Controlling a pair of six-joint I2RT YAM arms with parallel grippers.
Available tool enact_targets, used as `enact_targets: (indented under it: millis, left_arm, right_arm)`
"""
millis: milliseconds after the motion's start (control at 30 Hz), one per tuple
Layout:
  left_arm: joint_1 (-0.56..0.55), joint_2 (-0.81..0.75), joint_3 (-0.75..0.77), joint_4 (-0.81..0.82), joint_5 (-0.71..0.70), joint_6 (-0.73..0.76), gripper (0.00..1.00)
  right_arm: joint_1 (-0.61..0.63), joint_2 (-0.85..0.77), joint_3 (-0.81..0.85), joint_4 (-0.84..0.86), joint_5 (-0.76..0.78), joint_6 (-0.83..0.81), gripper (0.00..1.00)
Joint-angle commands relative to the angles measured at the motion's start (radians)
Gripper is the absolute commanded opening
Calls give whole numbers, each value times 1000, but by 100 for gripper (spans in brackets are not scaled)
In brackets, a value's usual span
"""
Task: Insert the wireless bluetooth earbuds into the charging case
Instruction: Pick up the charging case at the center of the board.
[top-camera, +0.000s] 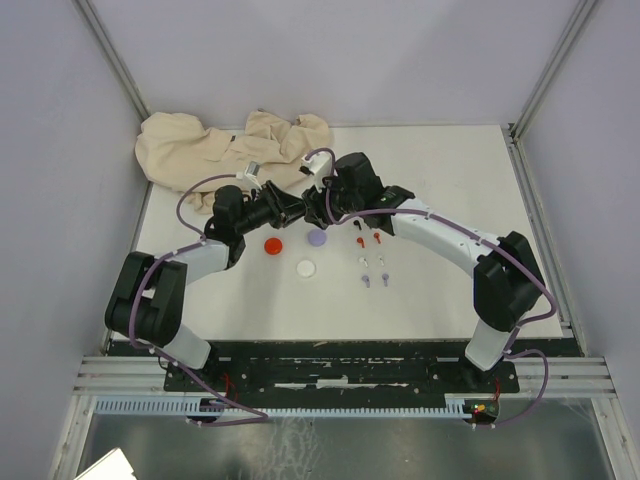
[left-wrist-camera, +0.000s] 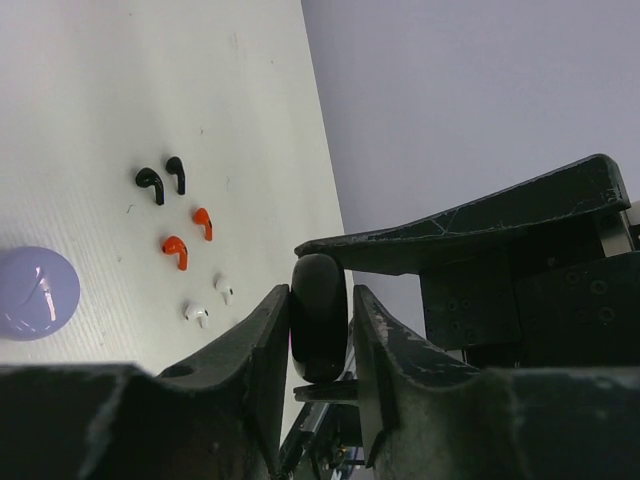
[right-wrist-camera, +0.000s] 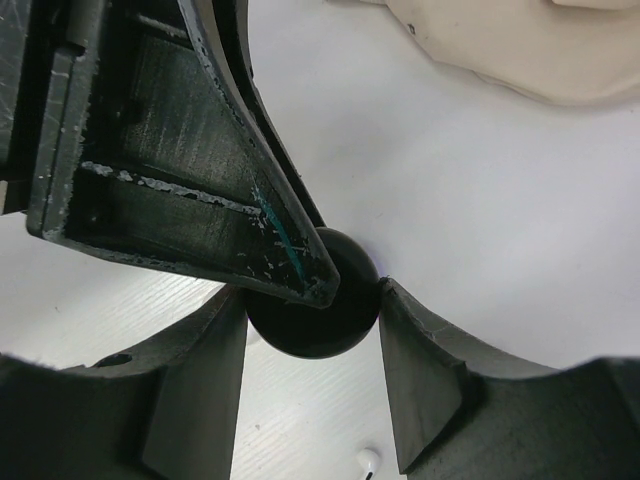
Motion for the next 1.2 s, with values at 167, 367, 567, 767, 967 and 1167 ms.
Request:
enact_targets:
  millis: [167, 367, 567, 767, 967, 1167]
  left_arm:
    - [-2, 11, -1, 67, 22, -26, 15]
    - [-2, 13, -1, 65, -5, -23, 3]
    - [-1, 30, 14, 58, -27, -16, 3]
    - [-1, 38, 20, 62, -34, -21, 3]
    - [-1, 33, 22, 61, -40, -26, 3]
    - [-3, 30, 33, 63, -40, -43, 3]
  right_arm:
    - [3, 6, 54, 37, -14, -13, 2]
    - [-8, -36, 57, 15, 39, 28, 93]
    - [-64, -172, 6, 5, 89, 97, 100]
    - [-89, -197, 48, -129, 169, 122, 100]
    - [-89, -163, 47, -168, 112, 100, 99]
    - [-60, -96, 83, -215, 39, 65, 99]
